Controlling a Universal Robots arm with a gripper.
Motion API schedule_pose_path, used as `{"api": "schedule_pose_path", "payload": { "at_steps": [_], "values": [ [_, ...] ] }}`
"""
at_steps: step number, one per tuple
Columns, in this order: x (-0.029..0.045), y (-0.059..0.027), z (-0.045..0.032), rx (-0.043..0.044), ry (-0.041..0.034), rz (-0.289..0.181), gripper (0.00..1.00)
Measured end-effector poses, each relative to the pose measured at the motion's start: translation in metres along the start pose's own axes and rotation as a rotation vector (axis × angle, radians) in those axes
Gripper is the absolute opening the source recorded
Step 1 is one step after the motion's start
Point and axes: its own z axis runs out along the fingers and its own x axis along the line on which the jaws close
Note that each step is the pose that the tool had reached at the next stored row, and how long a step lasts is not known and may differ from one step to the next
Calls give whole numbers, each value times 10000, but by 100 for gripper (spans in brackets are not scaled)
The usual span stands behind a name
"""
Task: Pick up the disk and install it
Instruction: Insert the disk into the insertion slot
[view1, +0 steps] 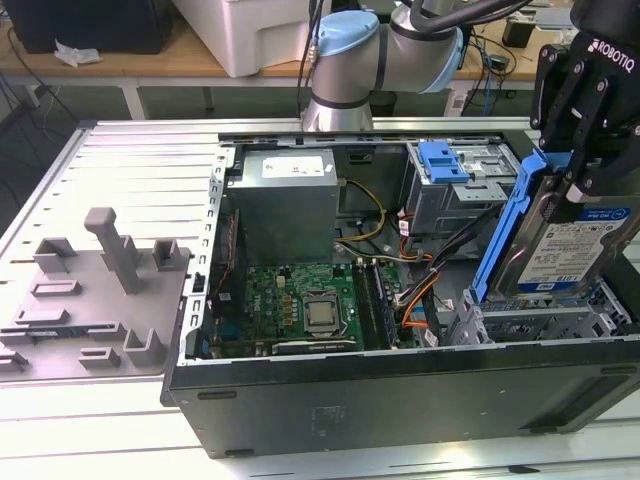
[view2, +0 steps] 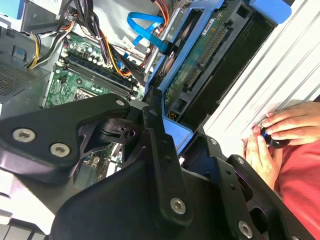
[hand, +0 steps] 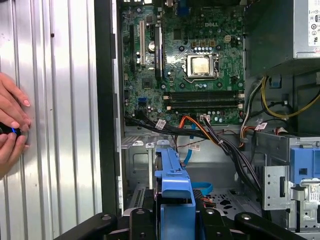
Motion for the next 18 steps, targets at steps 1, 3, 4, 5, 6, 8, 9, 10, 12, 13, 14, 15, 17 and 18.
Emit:
{"api": "schedule_pose_path", "payload": {
  "at_steps": [1,3,4,5,6,8,9,10,12,13,14,15,17,18],
  "values": [
    [0,0,0,0,0,0,36],
    [5,0,-1,-1,2,5,36],
    [7,0,0,-1,1,10,36],
    [10,0,1,-4,0,21,36],
    [11,0,1,-5,0,34,36],
    [13,0,1,-7,1,70,36],
    [14,0,0,-9,3,102,36],
    [14,0,0,-11,4,132,36],
    [14,0,1,-11,5,164,36],
    [14,0,0,-11,5,167,36],
    [14,0,0,-11,5,168,36],
    [14,0,0,-11,5,169,36],
    [14,0,1,-11,5,169,36],
    [14,0,1,-12,5,167,36]
  ]
}}
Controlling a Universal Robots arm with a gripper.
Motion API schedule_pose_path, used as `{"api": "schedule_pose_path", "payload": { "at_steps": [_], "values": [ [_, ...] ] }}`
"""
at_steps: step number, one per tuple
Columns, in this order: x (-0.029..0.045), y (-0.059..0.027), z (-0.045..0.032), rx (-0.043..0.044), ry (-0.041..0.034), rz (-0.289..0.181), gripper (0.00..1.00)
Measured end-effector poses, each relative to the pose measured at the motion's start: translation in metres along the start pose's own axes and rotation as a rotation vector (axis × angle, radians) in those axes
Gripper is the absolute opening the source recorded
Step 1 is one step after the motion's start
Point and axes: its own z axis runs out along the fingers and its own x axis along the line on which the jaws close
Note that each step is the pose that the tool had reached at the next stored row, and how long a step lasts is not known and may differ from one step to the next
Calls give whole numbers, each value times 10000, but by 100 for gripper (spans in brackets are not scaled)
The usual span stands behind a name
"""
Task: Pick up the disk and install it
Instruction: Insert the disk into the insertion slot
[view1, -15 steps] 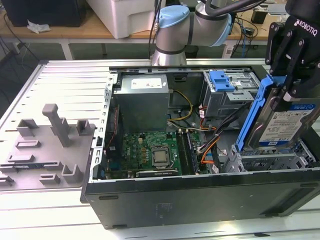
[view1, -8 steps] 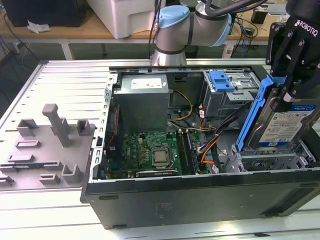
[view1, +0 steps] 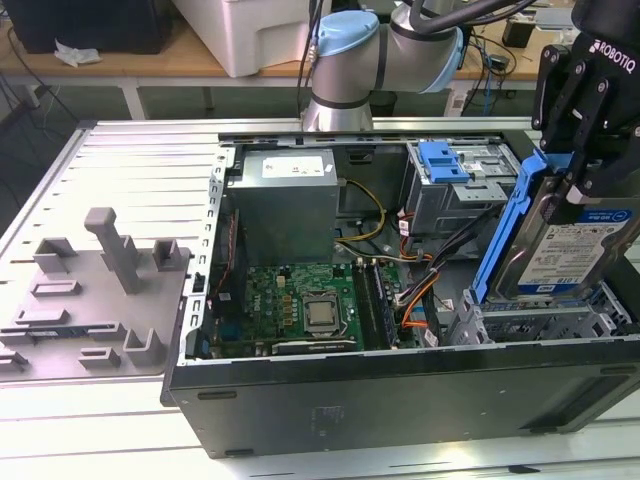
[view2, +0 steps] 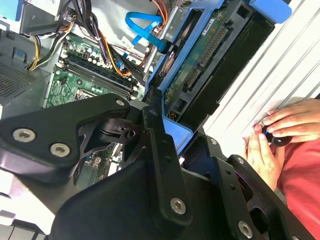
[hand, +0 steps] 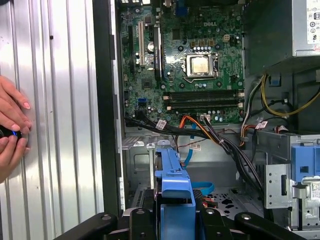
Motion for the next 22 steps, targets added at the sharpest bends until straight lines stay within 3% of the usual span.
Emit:
{"api": "schedule_pose_path", "payload": {
  "at_steps": [11,14,22],
  "values": [
    [-6,16,-1,0,0,1,36],
    [-6,16,0,-1,-31,-1,36],
    [-7,-1,0,10,-44,-372,36]
  ]
}}
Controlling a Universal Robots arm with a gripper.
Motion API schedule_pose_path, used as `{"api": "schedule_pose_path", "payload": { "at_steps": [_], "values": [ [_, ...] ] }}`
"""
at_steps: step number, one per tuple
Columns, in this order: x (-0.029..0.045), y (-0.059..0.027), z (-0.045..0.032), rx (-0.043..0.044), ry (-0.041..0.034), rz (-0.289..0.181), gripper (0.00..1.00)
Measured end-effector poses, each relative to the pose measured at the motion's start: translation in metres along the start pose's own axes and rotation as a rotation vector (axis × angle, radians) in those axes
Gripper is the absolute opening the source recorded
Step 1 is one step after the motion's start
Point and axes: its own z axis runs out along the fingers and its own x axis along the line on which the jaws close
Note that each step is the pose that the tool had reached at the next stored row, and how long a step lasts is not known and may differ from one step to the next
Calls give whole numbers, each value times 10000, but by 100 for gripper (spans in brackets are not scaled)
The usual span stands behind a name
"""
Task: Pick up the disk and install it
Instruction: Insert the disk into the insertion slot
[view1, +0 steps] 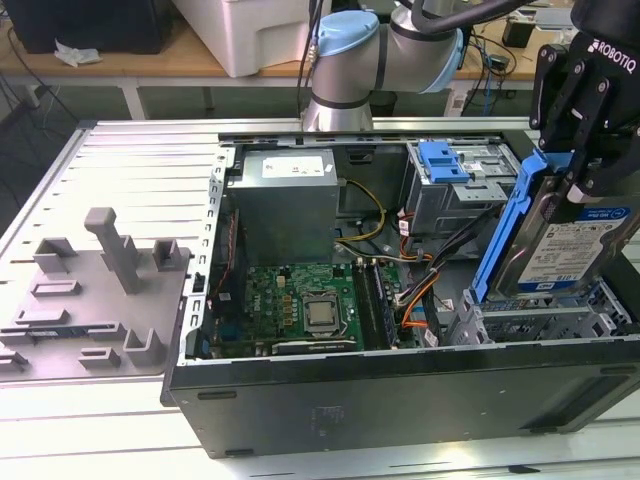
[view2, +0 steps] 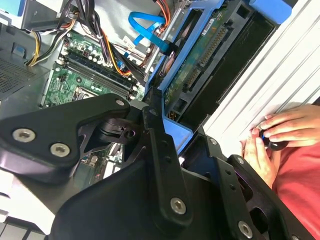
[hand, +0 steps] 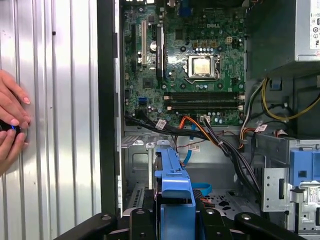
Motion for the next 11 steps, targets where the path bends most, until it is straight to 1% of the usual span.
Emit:
{"api": "schedule_pose_path", "payload": {
  "at_steps": [11],
  "values": [
    [-1,1,32,0,0,1,36]
  ]
}}
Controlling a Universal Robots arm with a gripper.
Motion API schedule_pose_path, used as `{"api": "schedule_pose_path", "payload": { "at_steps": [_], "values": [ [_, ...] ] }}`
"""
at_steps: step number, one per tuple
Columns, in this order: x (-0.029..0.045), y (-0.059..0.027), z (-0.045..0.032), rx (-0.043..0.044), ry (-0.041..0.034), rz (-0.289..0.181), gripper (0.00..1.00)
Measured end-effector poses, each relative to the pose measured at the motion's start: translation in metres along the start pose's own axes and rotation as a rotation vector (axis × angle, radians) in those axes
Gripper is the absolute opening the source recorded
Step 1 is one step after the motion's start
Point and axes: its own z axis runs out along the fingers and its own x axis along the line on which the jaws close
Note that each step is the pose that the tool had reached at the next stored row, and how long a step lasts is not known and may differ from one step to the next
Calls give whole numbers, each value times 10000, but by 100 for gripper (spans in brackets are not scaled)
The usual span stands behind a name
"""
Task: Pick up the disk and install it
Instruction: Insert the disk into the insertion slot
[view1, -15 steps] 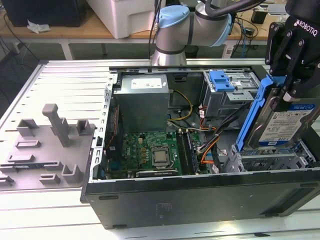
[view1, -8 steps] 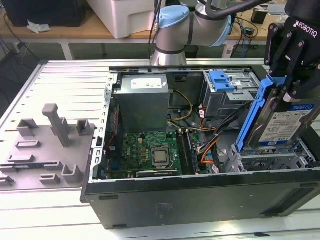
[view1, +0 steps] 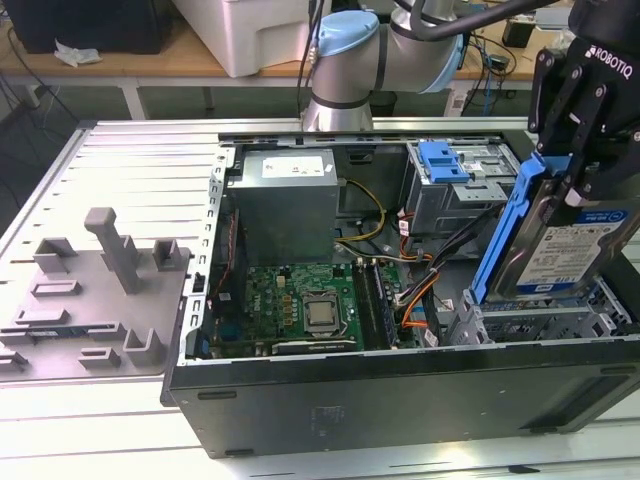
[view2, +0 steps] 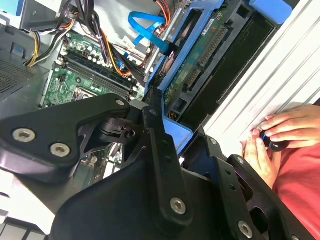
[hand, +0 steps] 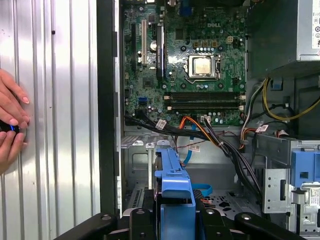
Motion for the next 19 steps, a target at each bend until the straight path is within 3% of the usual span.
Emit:
{"api": "schedule_pose_path", "payload": {
  "at_steps": [19],
  "values": [
    [-1,1,44,-1,1,35,36]
  ]
}}
